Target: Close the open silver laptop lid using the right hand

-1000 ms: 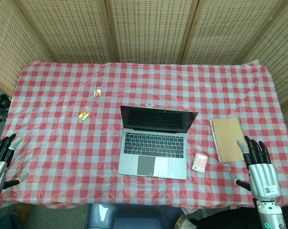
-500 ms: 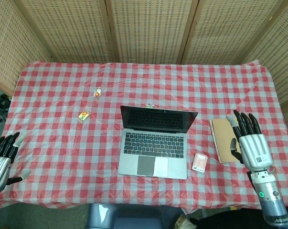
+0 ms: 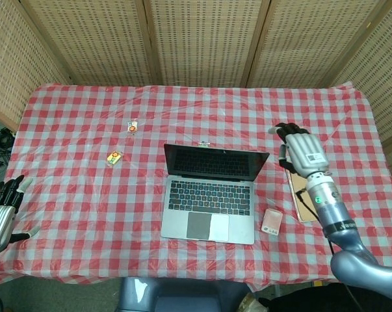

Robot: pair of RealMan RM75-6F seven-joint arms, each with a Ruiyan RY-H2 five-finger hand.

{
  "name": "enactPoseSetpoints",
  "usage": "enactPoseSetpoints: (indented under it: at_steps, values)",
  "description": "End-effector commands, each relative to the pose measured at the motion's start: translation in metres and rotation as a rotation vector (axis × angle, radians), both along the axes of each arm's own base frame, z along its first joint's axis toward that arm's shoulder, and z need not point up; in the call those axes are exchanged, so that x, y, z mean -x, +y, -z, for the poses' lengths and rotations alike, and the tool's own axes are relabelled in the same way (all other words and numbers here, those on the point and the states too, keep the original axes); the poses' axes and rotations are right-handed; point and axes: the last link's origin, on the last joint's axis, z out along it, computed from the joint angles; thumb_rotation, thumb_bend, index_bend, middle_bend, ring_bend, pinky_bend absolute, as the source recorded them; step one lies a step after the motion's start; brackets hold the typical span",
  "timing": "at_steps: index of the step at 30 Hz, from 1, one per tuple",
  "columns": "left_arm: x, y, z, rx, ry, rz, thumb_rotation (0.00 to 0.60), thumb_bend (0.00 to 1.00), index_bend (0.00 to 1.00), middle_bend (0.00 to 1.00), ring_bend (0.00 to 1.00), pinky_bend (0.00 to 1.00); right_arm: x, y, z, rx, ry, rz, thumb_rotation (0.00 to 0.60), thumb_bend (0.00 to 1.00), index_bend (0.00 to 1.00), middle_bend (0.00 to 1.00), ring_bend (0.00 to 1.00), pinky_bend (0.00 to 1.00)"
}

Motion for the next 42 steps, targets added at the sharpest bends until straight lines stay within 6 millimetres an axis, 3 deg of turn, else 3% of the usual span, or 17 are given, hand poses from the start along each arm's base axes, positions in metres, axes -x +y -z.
enactPoseSetpoints:
  at_steps: [1,5,10,20,30,42]
  values:
    - [0.000,0.001,0.000,0.006,0.001,-0.014,0.600,0.00,0.00,0.00,0.00,0.00,-0.046,-0.023,0.027,-0.115,-0.079,-0.008,0.600,1.00,0.30,0.30,0.23,0.37]
    - [0.001,0.002,0.000,0.004,0.002,-0.026,0.600,0.00,0.00,0.00,0.00,0.00,-0.058,-0.028,0.047,-0.169,-0.089,0.017,0.600,1.00,0.32,0.33,0.26,0.41]
    - [0.002,0.004,0.000,0.009,-0.008,-0.030,0.600,0.00,0.00,0.00,0.00,0.00,-0.064,-0.028,0.057,-0.199,-0.072,0.031,0.600,1.00,0.37,0.36,0.29,0.43]
    - [0.003,0.004,0.001,0.013,-0.008,-0.023,0.600,0.00,0.00,0.00,0.00,0.00,-0.069,-0.023,0.058,-0.241,-0.071,0.066,0.600,1.00,0.41,0.40,0.31,0.45]
    - [0.003,0.006,0.004,0.040,-0.030,-0.019,0.600,0.00,0.00,0.00,0.00,0.00,-0.070,0.004,0.055,-0.348,-0.067,0.042,0.600,1.00,0.43,0.43,0.34,0.46]
    - [0.003,0.007,0.005,0.064,-0.021,-0.020,0.600,0.00,0.00,0.00,0.00,0.00,-0.061,0.043,0.077,-0.533,0.062,-0.176,0.600,1.00,0.46,0.46,0.37,0.45]
